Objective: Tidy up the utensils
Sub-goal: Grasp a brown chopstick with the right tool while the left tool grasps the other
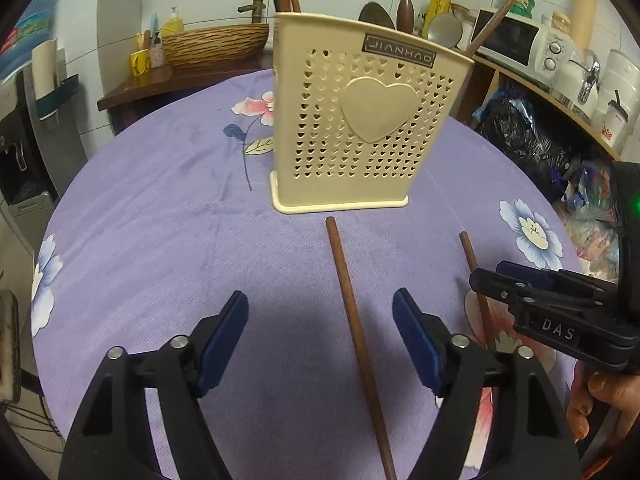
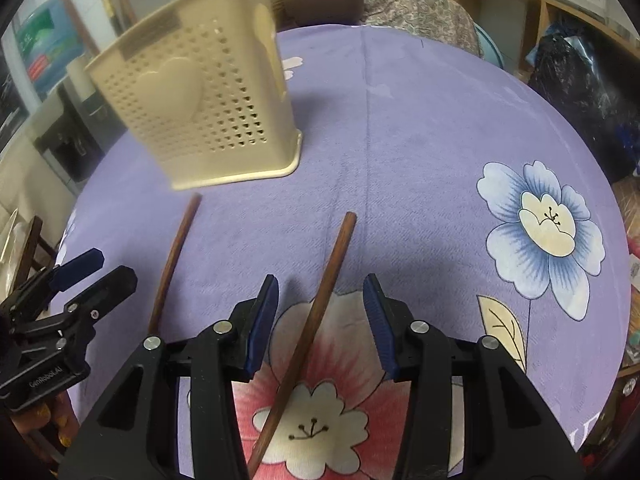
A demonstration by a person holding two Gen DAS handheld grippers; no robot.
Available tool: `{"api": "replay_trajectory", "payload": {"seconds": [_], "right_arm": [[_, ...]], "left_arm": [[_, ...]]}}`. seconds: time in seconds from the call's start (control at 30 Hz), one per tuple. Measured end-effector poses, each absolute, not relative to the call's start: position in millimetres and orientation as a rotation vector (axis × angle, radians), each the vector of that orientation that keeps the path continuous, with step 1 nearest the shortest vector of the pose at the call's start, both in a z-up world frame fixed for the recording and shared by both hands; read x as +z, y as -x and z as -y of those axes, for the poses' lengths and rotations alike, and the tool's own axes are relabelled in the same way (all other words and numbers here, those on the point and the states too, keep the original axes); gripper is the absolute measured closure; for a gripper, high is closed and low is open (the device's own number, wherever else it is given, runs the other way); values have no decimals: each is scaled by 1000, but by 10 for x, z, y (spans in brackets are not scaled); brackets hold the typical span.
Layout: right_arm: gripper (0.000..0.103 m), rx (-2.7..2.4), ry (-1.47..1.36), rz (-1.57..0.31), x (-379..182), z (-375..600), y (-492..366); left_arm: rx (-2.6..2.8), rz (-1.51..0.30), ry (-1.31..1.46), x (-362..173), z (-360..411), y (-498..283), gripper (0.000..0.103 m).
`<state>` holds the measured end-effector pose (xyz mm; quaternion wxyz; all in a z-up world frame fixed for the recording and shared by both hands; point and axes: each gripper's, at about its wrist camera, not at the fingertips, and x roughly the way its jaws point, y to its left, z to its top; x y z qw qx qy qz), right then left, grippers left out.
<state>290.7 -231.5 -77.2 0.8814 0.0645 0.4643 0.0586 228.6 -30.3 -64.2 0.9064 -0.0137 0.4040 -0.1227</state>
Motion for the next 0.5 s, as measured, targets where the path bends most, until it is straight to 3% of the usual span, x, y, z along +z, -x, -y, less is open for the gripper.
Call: {"api": "replay_trajectory", "payload": {"seconds": [0.13, 0.3, 0.37, 0.5], "right_arm": [[73, 98, -142, -986, -825, 2313, -3000], [80, 76, -119, -993, -857, 2269, -3083], [82, 77, -116, -993, -859, 2254, -3087], [86, 72, -103, -992, -864, 2242, -3151]], "left_arm": [[-247, -858, 18, -701, 409, -2467, 44], [-236, -885, -36, -780, 557, -2631, 51], [-233, -903, -48, -832, 604, -2699, 59], [-198, -890, -92, -863, 659, -2774, 61]]}}
